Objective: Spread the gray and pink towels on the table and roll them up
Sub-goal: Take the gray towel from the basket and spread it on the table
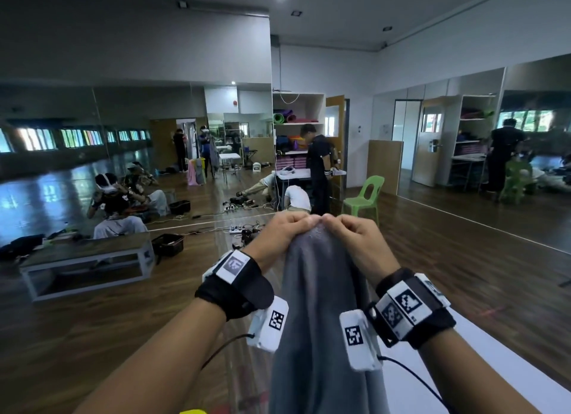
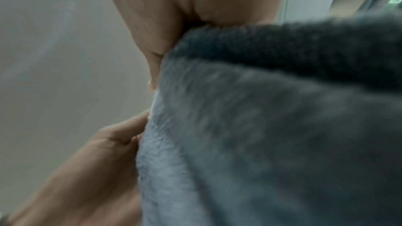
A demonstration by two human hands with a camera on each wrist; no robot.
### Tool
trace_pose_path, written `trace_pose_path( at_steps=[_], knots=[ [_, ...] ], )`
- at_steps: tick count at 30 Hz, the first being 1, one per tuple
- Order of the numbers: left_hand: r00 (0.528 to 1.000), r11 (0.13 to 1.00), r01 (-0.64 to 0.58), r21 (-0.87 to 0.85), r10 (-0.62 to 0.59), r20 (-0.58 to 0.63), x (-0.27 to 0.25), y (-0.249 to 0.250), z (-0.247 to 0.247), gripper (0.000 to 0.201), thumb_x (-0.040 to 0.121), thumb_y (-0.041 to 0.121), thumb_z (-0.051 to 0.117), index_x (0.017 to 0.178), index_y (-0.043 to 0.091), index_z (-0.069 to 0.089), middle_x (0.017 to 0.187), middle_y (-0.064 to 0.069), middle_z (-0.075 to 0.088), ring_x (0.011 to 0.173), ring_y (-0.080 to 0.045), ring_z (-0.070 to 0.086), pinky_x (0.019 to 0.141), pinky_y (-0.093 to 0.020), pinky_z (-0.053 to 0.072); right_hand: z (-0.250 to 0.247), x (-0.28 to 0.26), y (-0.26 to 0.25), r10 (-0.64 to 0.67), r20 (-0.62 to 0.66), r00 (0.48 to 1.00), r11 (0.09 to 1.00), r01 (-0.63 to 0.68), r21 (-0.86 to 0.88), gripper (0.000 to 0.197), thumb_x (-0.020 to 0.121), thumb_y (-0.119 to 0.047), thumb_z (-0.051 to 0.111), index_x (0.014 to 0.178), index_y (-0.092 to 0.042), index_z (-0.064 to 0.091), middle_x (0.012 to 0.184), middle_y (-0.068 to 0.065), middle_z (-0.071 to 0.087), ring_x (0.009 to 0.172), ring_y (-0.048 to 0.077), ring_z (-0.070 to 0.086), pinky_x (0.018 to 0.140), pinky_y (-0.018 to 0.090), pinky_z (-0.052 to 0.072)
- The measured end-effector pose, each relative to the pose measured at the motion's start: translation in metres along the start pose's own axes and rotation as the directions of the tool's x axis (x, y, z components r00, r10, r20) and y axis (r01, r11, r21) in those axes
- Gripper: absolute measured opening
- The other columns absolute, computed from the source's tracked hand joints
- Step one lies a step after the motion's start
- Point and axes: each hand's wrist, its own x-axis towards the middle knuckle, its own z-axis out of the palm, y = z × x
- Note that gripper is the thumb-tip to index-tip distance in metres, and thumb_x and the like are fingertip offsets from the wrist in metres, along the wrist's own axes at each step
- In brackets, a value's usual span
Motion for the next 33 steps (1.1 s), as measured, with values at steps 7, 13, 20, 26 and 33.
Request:
trace_pose_path(
  at_steps=[7, 13, 20, 26, 33],
  knots=[
    [0.998, 0.994, 0.061, -0.089, -0.060, 0.016, -0.002, -0.004, -0.004, 0.019, 0.094, 0.022, 0.053, 0.088, 0.007, 0.064, 0.082, 0.000, 0.065, 0.077, -0.010, 0.060, 0.072, -0.022, 0.047, 0.005, -0.020, 0.020, 0.082, -0.051, 0.995, 0.996, -0.080, 0.051, 0.043, 0.092, -0.031, 0.059, 0.063, 0.000, 0.054, 0.064, 0.003, 0.045, 0.061, 0.010, 0.040, 0.057, 0.029, 0.031],
    [0.952, 0.998, -0.022, -0.057, 0.004, -0.305, 0.010, 0.001, -0.031, 0.021, 0.092, 0.011, 0.056, 0.081, 0.012, 0.073, 0.090, -0.002, 0.072, 0.083, -0.009, 0.063, 0.079, -0.024, 0.046, -0.002, -0.011, 0.011, 0.125, 0.065, 0.990, 0.991, -0.120, -0.065, 0.055, 0.089, -0.043, 0.057, 0.070, 0.009, 0.056, 0.066, 0.021, 0.053, 0.062, 0.016, 0.046, 0.060, 0.030, 0.034],
    [0.993, 0.998, -0.020, 0.051, 0.014, 0.121, -0.003, -0.011, -0.004, 0.018, 0.086, 0.027, 0.065, 0.091, 0.011, 0.072, 0.093, -0.005, 0.069, 0.087, -0.015, 0.061, 0.082, -0.026, 0.049, -0.003, 0.004, -0.003, 0.020, -0.021, 1.000, 1.000, -0.020, 0.018, 0.047, 0.091, -0.032, 0.060, 0.066, 0.008, 0.053, 0.064, 0.009, 0.046, 0.062, 0.015, 0.040, 0.058, 0.031, 0.031],
    [0.988, 0.997, -0.054, -0.056, 0.046, -0.146, -0.007, -0.001, -0.029, 0.015, 0.085, 0.023, 0.063, 0.076, 0.011, 0.061, 0.078, -0.006, 0.055, 0.068, -0.010, 0.050, 0.062, -0.024, 0.038, -0.003, -0.025, 0.006, 0.122, 0.098, 0.988, 0.992, -0.119, -0.028, 0.053, 0.087, -0.039, 0.061, 0.063, 0.007, 0.049, 0.062, 0.007, 0.042, 0.060, 0.016, 0.036, 0.056, 0.030, 0.027],
    [0.997, 0.999, -0.021, -0.025, 0.019, -0.080, -0.016, -0.001, -0.018, 0.013, 0.087, 0.013, 0.062, 0.075, 0.010, 0.065, 0.073, 0.002, 0.062, 0.068, -0.007, 0.055, 0.063, -0.020, 0.041, -0.007, -0.015, 0.002, 0.130, 0.159, 0.979, 0.990, -0.120, -0.073, 0.051, 0.084, -0.040, 0.065, 0.069, 0.008, 0.056, 0.065, 0.007, 0.050, 0.062, 0.015, 0.043, 0.060, 0.031, 0.032]
  ],
)
